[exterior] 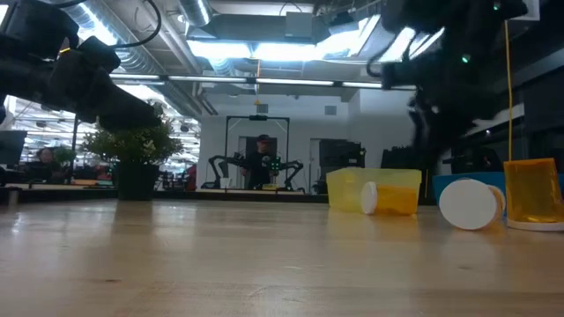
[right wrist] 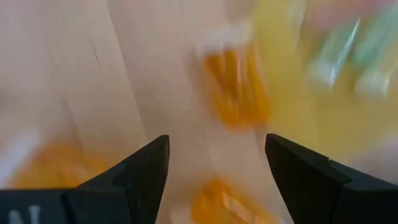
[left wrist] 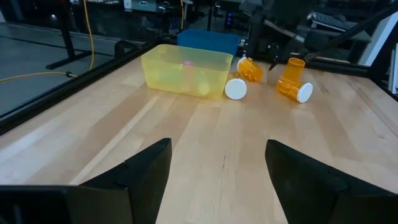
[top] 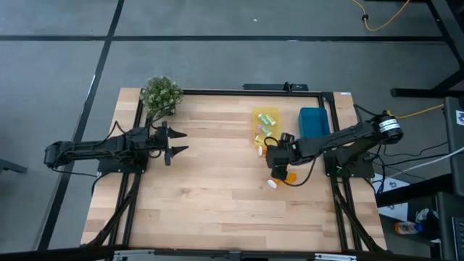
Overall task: Pick and place medicine bottles into bin by pill shape (circle, oval)
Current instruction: Put the large orange pill bottle into the blue bin
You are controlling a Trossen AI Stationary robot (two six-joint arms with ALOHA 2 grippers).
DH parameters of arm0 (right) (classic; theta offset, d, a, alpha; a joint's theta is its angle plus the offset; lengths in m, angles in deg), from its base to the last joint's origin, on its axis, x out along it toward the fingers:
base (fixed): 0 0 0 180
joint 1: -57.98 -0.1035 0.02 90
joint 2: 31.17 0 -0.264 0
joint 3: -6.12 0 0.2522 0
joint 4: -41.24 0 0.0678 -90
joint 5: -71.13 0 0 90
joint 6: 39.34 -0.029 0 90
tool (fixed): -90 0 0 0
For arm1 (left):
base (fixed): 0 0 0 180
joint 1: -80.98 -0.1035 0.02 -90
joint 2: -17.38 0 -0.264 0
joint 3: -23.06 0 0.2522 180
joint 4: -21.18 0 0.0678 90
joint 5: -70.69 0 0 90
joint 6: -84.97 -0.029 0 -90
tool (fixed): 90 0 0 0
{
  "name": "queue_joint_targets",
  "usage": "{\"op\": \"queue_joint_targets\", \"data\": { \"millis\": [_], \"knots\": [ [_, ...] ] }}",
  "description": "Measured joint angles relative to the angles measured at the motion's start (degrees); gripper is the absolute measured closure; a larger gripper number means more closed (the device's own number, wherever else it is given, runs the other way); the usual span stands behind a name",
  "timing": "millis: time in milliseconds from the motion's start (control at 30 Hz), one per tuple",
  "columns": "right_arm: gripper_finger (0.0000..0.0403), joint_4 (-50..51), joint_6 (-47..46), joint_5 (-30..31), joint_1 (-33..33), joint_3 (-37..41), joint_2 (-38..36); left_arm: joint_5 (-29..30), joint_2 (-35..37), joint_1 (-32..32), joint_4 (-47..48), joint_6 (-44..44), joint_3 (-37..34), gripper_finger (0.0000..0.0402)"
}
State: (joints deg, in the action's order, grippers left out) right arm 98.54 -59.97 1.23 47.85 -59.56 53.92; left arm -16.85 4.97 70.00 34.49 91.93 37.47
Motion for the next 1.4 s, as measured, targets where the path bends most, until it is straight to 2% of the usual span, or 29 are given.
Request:
{"op": "queue_joint_targets", "data": {
  "millis": [167, 267, 500, 667, 800, 1200, 1400],
  "knots": [
    [0.0135, 17.3, -9.7, -1.6, 0.0, 0.0, -0.9, 0.0, 0.0, 0.0, 0.0, 0.0, 0.0, 0.0147],
    [0.0135, 20.5, -10.2, -2.7, 0.0, 0.0, -2.6, 0.0, 0.0, 0.0, 0.0, 0.0, 0.0, 0.0147],
    [0.0135, 20.2, 10.5, -3.3, -0.1, -0.1, -3.4, 0.0, 0.0, 0.0, 0.0, 0.0, 0.0, 0.0147],
    [0.0135, 17.9, 17.9, -4.0, 0.9, -0.1, -3.3, 0.0, 0.0, 0.0, 0.0, 0.0, 0.0, 0.0147],
    [0.0135, 16.7, 20.0, -5.9, 1.7, 0.7, -3.0, 0.0, 0.0, 0.0, 0.0, 0.0, 0.0, 0.0147],
    [0.0135, 5.2, 24.1, -7.1, 4.0, 10.5, -2.9, 0.0, 0.0, 0.0, 0.0, 0.0, 0.0, 0.0147],
    [0.0139, 4.2, 24.0, -6.5, 5.7, 10.8, -2.9, 0.0, 0.0, 0.0, 0.0, 0.0, 0.0, 0.0147]
  ]
}}
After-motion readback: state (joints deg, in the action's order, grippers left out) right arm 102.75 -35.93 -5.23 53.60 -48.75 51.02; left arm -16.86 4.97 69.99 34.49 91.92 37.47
